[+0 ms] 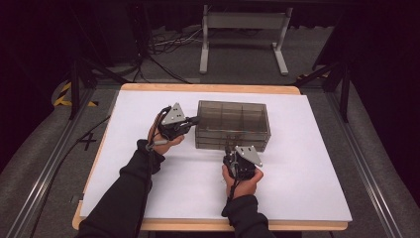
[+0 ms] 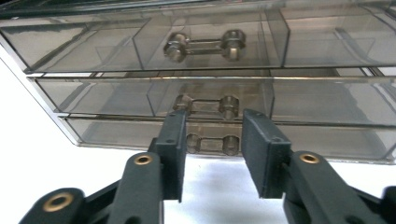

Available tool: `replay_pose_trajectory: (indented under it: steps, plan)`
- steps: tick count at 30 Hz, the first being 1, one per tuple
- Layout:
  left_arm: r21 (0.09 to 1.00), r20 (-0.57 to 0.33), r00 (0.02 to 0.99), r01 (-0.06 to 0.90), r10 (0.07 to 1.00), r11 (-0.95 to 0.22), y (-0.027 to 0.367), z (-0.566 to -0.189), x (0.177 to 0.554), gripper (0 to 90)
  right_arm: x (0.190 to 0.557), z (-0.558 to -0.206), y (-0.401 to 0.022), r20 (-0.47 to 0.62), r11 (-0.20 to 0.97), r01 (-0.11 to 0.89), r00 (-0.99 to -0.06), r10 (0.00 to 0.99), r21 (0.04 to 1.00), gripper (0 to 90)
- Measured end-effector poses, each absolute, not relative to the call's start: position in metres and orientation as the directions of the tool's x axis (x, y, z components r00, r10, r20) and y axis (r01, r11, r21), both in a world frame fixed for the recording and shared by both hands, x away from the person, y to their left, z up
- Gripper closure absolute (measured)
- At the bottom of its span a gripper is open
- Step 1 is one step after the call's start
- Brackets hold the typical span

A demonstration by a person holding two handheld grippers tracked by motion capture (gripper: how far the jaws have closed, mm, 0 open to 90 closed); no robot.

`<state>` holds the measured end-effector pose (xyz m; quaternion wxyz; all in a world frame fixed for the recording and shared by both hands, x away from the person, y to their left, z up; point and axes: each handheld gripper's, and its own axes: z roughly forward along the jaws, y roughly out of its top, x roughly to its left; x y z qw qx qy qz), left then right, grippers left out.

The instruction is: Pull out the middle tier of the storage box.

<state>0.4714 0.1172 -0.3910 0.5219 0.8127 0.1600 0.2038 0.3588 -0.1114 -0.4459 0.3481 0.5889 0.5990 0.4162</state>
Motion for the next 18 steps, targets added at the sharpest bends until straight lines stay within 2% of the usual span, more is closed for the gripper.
replay_pose_trajectory:
  steps: [4,12,18]
  plan:
    - [0.915,0.16,0.867,0.05,0.473,-0.4,0.117,-0.391,0.471,90.0,0.367,-0.448,-0.109,0.086,-0.058,0.432,-0.046,0.995,0.9,50.8]
    - [0.914,0.163,0.867,0.047,0.472,-0.402,0.117,-0.391,0.471,90.0,0.37,-0.448,-0.102,0.104,-0.096,0.431,0.006,0.995,0.897,56.2]
    - [0.914,0.167,0.867,0.041,0.47,-0.403,0.118,-0.391,0.472,90.0,0.37,-0.447,-0.105,0.142,-0.127,0.438,-0.002,0.99,0.89,56.9]
